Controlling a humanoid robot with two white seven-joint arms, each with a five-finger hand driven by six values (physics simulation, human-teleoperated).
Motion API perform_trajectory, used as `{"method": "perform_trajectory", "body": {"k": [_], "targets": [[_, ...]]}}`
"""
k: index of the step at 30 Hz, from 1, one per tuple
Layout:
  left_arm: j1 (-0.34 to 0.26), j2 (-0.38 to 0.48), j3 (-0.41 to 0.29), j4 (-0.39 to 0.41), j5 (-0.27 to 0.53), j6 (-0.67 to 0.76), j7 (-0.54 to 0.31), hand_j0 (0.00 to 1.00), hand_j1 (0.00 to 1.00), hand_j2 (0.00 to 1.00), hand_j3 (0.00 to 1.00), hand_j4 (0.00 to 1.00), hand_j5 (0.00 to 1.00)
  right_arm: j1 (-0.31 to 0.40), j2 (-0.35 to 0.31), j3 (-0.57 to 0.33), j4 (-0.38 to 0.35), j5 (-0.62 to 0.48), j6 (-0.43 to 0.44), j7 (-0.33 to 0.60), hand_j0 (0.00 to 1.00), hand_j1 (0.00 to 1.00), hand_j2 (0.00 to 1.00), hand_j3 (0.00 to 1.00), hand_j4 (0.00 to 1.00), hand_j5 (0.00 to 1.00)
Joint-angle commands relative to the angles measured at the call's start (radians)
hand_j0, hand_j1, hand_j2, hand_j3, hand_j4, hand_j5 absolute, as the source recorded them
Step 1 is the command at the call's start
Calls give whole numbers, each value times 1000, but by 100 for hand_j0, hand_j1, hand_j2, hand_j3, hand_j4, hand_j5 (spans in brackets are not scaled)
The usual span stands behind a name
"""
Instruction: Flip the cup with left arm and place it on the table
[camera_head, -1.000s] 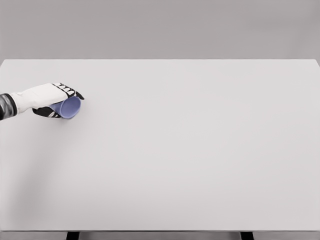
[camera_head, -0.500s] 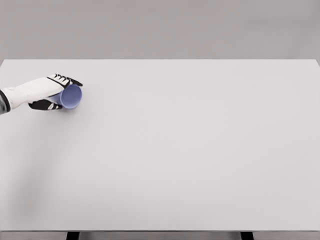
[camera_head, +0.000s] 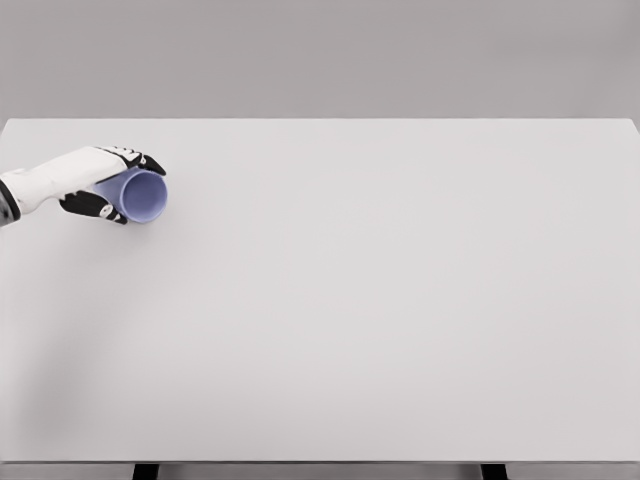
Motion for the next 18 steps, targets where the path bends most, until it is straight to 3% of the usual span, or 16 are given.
{"method": "perform_trajectory", "body": {"k": [1,18], "targets": [[0,3,2,-1,37,2,1,56,56,56,56,56,56,0,0,0,0,0,0,0,100,100,100,100,100,100],[8,-8,-4,-12,204,2,2,56,56,56,56,56,56,0,0,0,1,0,0,0,100,100,100,100,100,100]]}}
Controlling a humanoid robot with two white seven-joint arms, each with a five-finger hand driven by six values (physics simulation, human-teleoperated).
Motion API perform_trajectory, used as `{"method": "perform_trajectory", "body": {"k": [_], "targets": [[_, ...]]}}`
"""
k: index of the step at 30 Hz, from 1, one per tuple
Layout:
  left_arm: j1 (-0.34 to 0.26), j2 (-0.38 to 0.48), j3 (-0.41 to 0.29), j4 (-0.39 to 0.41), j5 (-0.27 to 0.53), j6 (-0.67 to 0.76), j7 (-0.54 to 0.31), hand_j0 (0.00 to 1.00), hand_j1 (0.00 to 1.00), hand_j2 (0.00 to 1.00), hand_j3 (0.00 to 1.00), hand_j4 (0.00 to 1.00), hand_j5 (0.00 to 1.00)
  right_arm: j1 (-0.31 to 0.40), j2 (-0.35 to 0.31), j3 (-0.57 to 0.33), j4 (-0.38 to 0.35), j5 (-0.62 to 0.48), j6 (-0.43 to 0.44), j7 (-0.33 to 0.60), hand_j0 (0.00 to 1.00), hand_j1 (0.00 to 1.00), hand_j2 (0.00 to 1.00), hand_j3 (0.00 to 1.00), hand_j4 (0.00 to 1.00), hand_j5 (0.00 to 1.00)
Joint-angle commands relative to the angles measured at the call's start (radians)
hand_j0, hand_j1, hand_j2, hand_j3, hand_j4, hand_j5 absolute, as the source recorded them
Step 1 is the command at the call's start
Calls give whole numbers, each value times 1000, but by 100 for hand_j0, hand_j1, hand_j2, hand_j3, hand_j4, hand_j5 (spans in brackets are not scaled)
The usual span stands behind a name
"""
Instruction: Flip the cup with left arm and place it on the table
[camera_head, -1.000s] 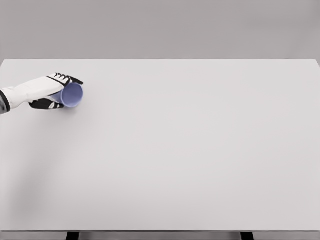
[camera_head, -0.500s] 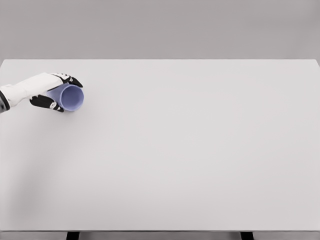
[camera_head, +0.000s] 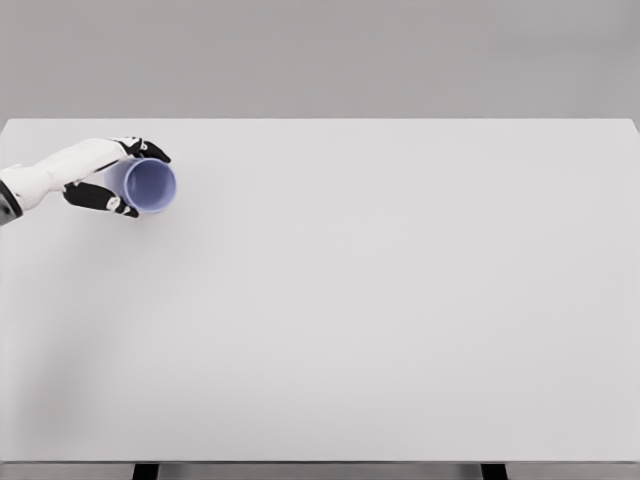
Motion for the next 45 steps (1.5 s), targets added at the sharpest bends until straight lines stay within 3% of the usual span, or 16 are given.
{"method": "perform_trajectory", "body": {"k": [1,14,27,38,45], "targets": [[0,-4,-1,-4,22,2,1,56,56,56,56,56,56,0,0,0,1,0,0,0,100,100,100,100,100,100],[23,-2,-13,-56,108,2,1,56,56,56,56,56,56,0,0,0,-1,0,0,0,100,100,100,100,100,100],[58,-5,-61,-114,257,2,2,57,57,57,57,57,57,0,0,0,1,0,0,0,100,100,100,100,100,100],[69,8,-140,-274,316,2,2,58,58,58,58,58,58,0,0,0,1,0,0,0,100,100,100,100,100,100],[77,19,-165,-317,359,2,2,59,59,59,59,59,59,0,0,0,-1,0,0,0,100,100,100,100,100,100]]}}
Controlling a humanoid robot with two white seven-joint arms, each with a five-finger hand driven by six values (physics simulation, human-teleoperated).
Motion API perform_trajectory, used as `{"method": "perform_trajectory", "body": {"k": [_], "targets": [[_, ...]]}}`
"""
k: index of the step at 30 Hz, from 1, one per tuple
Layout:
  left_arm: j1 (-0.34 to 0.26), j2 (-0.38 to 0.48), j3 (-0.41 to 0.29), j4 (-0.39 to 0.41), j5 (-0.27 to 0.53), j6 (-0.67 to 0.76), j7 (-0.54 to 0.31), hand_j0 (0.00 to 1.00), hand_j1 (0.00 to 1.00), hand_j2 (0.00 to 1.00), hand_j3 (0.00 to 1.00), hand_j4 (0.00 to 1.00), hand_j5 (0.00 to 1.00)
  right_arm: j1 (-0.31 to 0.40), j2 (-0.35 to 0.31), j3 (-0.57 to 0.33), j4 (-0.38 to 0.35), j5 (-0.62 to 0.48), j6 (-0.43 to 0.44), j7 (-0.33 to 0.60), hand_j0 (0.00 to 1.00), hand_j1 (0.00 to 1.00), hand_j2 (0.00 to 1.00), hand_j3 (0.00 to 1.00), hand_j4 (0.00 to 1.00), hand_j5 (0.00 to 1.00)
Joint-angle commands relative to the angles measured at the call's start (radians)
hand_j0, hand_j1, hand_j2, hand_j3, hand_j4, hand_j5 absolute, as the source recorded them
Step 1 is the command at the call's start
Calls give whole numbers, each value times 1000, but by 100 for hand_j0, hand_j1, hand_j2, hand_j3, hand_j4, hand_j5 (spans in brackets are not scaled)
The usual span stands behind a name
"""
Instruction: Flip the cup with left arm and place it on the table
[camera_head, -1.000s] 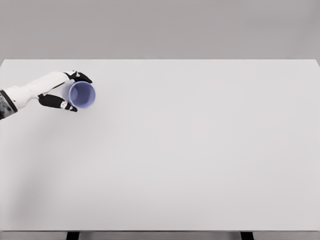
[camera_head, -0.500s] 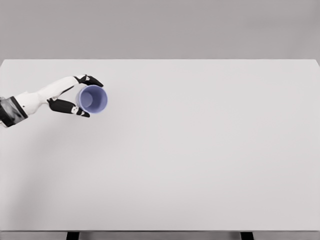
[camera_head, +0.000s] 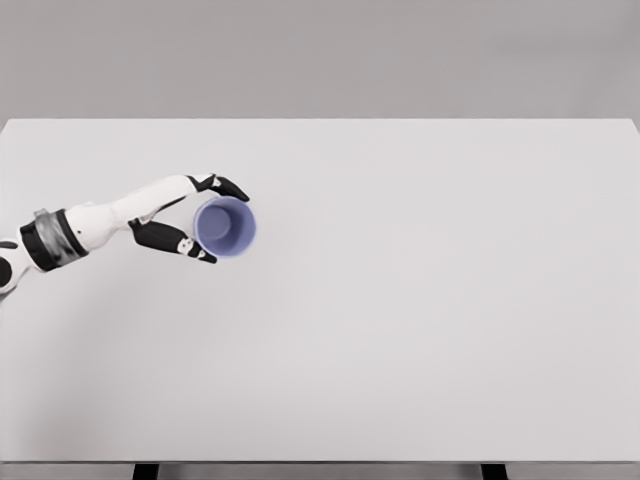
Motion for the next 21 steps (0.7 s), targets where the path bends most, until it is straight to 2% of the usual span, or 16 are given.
{"method": "perform_trajectory", "body": {"k": [1,21], "targets": [[0,6,-11,-20,20,2,1,59,59,59,59,59,59,0,0,0,-1,0,0,0,100,100,100,100,100,100],[2,25,-21,-21,22,2,10,59,59,59,59,59,59,0,0,0,1,0,0,0,100,100,100,100,100,100]]}}
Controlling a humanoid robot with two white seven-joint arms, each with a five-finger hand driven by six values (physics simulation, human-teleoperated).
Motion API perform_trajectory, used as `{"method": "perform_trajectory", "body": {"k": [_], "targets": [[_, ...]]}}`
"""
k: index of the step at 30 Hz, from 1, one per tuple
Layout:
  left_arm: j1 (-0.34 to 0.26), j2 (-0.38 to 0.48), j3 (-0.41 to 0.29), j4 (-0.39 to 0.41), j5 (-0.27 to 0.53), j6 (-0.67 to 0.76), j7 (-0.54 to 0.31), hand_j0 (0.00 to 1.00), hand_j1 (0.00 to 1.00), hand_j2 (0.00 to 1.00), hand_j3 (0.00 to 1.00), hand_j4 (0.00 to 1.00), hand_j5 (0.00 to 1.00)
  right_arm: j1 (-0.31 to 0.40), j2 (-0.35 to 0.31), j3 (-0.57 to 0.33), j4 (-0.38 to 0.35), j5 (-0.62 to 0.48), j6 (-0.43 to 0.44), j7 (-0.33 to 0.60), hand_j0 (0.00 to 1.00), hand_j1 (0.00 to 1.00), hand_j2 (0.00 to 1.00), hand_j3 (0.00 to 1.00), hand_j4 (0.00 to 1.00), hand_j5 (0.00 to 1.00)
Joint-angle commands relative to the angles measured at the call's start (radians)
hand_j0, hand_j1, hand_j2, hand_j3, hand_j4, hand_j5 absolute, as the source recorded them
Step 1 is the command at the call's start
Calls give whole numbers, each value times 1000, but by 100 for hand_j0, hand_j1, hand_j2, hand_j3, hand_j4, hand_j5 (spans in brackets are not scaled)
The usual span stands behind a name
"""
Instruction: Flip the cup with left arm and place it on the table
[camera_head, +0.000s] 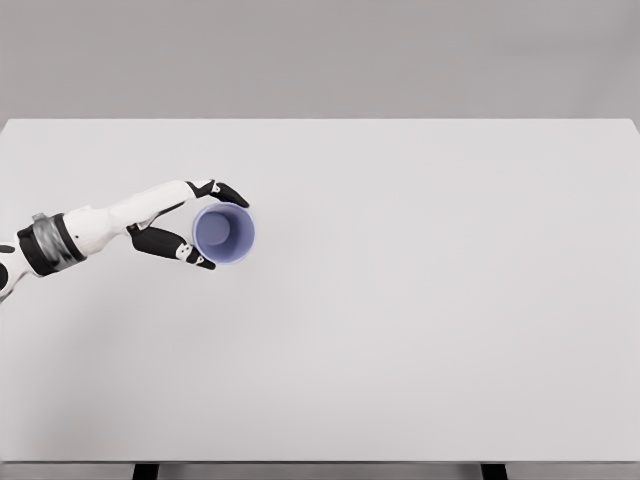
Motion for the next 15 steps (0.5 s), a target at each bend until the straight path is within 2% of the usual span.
{"method": "perform_trajectory", "body": {"k": [1,3,7,15], "targets": [[2,1,1,-2,10,1,5,58,58,58,58,58,58,0,0,0,1,0,0,0,100,100,100,100,100,100],[9,1,-32,-5,71,1,5,58,58,58,58,58,58,0,0,0,1,0,0,0,100,100,100,100,100,100],[9,1,-41,-10,94,1,5,58,58,58,58,58,58,0,0,0,-1,0,0,-1,100,100,100,100,100,100],[8,7,-116,-16,154,1,5,56,56,56,56,56,56,0,0,0,1,0,0,0,100,100,100,100,100,100]]}}
